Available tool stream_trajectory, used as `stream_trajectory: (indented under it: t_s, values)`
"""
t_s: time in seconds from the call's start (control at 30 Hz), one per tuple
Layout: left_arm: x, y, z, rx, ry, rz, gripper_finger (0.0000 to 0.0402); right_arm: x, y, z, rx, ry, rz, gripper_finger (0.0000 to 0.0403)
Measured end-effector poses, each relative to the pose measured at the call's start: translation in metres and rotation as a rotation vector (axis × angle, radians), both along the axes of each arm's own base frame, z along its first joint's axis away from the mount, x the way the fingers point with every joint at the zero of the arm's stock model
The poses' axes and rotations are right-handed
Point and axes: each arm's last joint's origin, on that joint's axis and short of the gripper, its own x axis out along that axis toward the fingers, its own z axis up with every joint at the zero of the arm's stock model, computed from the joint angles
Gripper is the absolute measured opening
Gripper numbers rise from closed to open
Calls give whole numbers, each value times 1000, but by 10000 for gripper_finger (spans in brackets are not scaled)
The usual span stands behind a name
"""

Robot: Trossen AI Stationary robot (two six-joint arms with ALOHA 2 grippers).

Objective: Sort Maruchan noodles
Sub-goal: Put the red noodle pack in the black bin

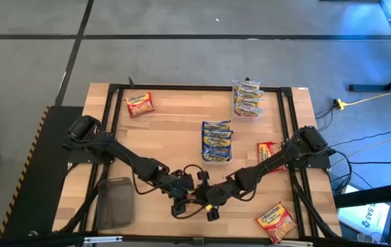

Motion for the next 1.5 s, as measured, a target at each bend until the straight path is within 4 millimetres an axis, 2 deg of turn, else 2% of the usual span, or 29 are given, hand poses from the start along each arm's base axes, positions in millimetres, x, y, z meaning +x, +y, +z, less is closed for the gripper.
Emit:
stream_trajectory:
  t_s: [0.17, 0.37, 0.53, 0.73, 0.93, 1.03, 1.27, 1.4, 1.5]
  values:
    - [-4, -1, 0, 28, 21, -18, 68, -3, -2, 5, 2, 12, 8, 112]
    - [-18, -7, 6, 62, 65, -43, 55, -25, -6, 44, 84, 57, 77, 153]
    - [-43, -15, 22, 91, 110, -36, 54, -47, -4, 62, 51, 95, 80, 172]
    - [-89, -23, 56, 97, 135, -6, 54, -60, 9, 57, -32, 99, 13, 174]
    - [-149, -20, 87, 96, 211, 52, 54, -61, 11, 45, -27, 111, -52, 175]
    - [-173, -17, 98, 67, 239, 69, 54, -61, 11, 38, -2, 102, -58, 175]
    - [-217, -5, 105, 96, 433, 79, 54, -61, 12, 33, 41, 81, -70, 175]
    - [-231, -4, 101, 155, 562, 60, 54, -61, 12, 33, 53, 79, -80, 175]
    - [-235, -6, 98, 184, 555, 62, 53, -60, 12, 34, 57, 77, -88, 175]
